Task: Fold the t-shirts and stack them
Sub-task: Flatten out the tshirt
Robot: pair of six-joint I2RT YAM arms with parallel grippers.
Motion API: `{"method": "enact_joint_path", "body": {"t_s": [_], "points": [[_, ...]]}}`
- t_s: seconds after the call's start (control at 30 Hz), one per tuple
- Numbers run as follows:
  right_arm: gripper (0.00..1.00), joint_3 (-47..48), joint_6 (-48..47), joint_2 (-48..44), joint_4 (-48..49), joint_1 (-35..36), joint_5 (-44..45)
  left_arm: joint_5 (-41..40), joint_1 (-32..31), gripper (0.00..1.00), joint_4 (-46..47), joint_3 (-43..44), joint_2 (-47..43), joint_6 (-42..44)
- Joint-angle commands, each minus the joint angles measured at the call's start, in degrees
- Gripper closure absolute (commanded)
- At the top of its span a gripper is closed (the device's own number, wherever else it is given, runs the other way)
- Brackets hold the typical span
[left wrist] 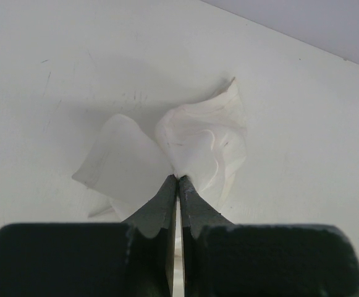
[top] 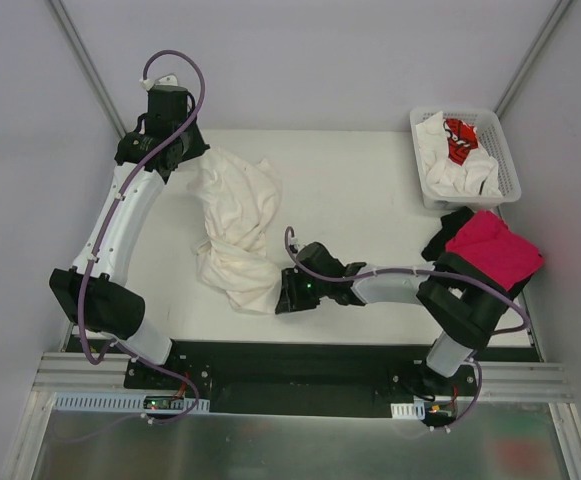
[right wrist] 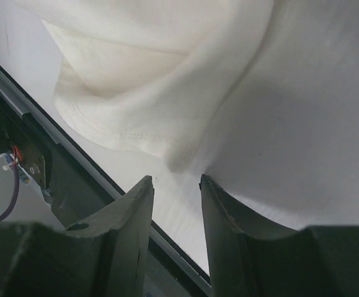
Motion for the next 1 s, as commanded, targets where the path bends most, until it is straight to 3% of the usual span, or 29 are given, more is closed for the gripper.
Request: {"method": "enact_joint_path", "body": {"t_s": [0.0, 0.67, 0.97], "points": [[0.6, 3.03, -1.4, 4.62, -3.7, 0.68, 2.54, 0.61, 0.69, 1.0, 1.66, 1.25, -2.04, -0.25], [0.58, 8.65, -0.88, 11.56, -3.44, 1.47, 3.07, 0.87, 1.13, 1.0, 1.66, 0.9, -2.39, -0.34], [0.68, 9.54, -0.17, 13.15, -4.05, 2.0, 6.85, 1.48, 1.57, 1.0, 1.75, 0.72, -2.74, -0.51]]}}
